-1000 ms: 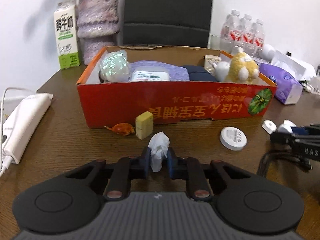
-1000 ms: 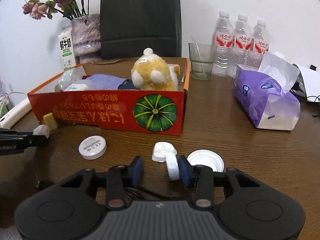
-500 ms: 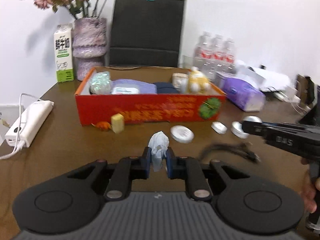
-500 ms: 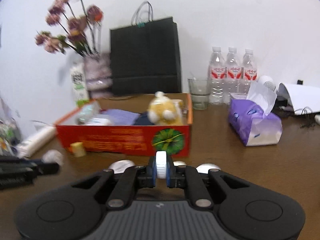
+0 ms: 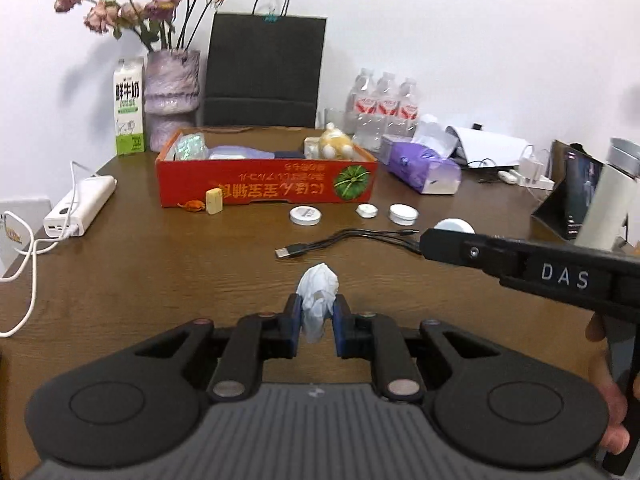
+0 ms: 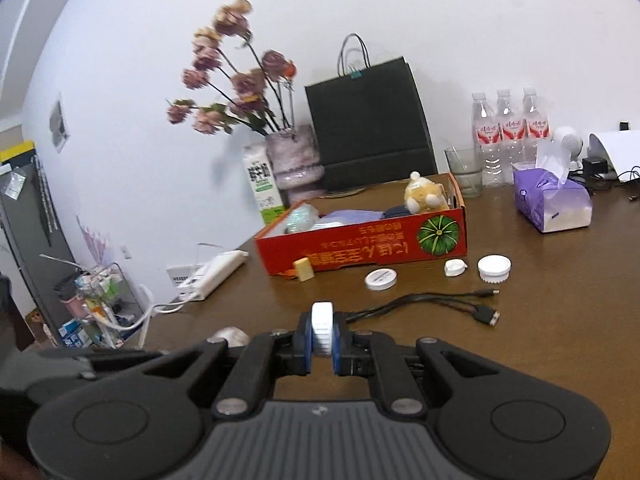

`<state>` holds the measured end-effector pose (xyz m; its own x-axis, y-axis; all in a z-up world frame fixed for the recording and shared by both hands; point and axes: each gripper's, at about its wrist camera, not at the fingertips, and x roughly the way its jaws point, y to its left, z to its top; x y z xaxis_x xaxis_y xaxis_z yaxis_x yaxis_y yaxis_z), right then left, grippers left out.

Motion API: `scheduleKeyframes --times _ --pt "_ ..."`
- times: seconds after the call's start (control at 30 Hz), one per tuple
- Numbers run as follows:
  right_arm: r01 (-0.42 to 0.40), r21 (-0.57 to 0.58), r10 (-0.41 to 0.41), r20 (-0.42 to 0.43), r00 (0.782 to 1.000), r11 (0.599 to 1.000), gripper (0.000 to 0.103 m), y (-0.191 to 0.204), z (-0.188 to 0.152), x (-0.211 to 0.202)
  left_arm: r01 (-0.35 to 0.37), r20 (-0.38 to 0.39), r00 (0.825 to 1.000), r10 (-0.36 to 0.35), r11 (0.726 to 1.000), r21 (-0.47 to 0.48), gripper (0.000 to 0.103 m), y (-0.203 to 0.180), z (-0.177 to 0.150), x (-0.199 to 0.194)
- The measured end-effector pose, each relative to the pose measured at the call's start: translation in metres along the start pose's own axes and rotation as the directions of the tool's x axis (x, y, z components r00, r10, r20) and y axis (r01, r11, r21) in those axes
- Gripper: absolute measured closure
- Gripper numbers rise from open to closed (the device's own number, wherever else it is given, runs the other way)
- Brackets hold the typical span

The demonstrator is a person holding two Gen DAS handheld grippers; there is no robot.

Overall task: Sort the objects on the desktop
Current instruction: 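Carry the tissue and white cap into the box and open both tools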

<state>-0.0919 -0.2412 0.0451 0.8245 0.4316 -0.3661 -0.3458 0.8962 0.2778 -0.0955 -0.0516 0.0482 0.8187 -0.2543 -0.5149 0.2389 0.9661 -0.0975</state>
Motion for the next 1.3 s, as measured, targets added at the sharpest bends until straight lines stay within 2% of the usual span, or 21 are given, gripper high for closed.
scheduleKeyframes --times 0.13,0.23,0.57,0.63,0.7,0.8,0.9,0.97,1.03,1.07,1.1,1.13,1.2,1.3 --pt "0.015 -0.028 -0.014 0.032 0.999 0.999 0.094 0.008 0.002 -0.016 -0.015 0.032 0.999 0.015 1.0 0.003 0.086 -0.003 0.006 -0.008" --pt "0.013 -0.026 -0.012 0.025 1.0 1.0 0.094 0.008 0.002 -0.013 -0.016 0.044 0.999 0.016 1.0 0.008 0.086 -0.002 0.008 -0.007" --pt "0.047 -0.009 -0.047 -0.044 0.998 0.999 0.094 -0.009 0.003 0.025 -0.032 -0.011 0.999 0.032 0.999 -0.014 0.086 0.012 0.018 0.03" --pt "0.055 -0.024 -0.057 -0.053 0.997 0.998 0.094 -0.012 0.013 0.036 -0.047 -0.015 0.999 0.048 0.999 0.016 0.086 0.015 0.037 0.039" --pt "0.046 -0.04 -0.048 -0.045 0.998 0.998 0.094 -0.016 0.032 0.047 -0.032 0.029 0.999 0.031 0.999 0.037 0.086 0.026 0.071 0.047" --pt "0.033 -0.088 -0.033 0.011 0.999 0.996 0.094 -0.022 0.078 0.067 -0.021 0.064 0.998 0.019 0.999 0.035 0.086 0.048 0.131 0.069" --pt "0.057 -0.147 -0.049 0.056 0.997 0.988 0.094 -0.027 0.13 0.102 -0.009 0.055 0.998 0.008 1.0 0.02 0.086 0.068 0.189 0.111" --pt "0.046 -0.155 -0.046 0.003 0.999 0.987 0.094 -0.035 0.163 0.145 -0.023 0.008 1.0 0.023 0.999 0.027 0.086 0.081 0.228 0.152" --pt "0.032 -0.148 -0.043 -0.072 0.996 0.989 0.094 -0.046 0.194 0.197 -0.05 -0.043 0.998 0.051 0.998 0.027 0.085 0.094 0.253 0.194" --pt "0.037 -0.151 -0.054 -0.109 0.993 0.988 0.094 -0.051 0.205 0.222 -0.078 -0.069 0.994 0.08 0.996 0.041 0.085 0.101 0.263 0.219" --pt "0.056 -0.143 -0.076 -0.136 0.988 0.988 0.094 -0.056 0.213 0.247 -0.152 -0.083 0.985 0.154 0.988 0.024 0.085 0.111 0.268 0.245" --pt "0.078 -0.143 -0.102 -0.171 0.98 0.987 0.094 -0.062 0.22 0.276 -0.187 -0.101 0.977 0.188 0.982 0.026 0.085 0.117 0.27 0.264" --pt "0.082 -0.104 -0.106 -0.254 0.962 0.991 0.094 -0.076 0.227 0.322 -0.196 -0.167 0.965 0.202 0.979 0.051 0.085 0.131 0.271 0.31" --pt "0.105 -0.001 -0.097 -0.401 0.911 0.994 0.094 -0.102 0.231 0.395 -0.187 -0.266 0.946 0.186 0.982 0.019 0.085 0.149 0.27 0.36"
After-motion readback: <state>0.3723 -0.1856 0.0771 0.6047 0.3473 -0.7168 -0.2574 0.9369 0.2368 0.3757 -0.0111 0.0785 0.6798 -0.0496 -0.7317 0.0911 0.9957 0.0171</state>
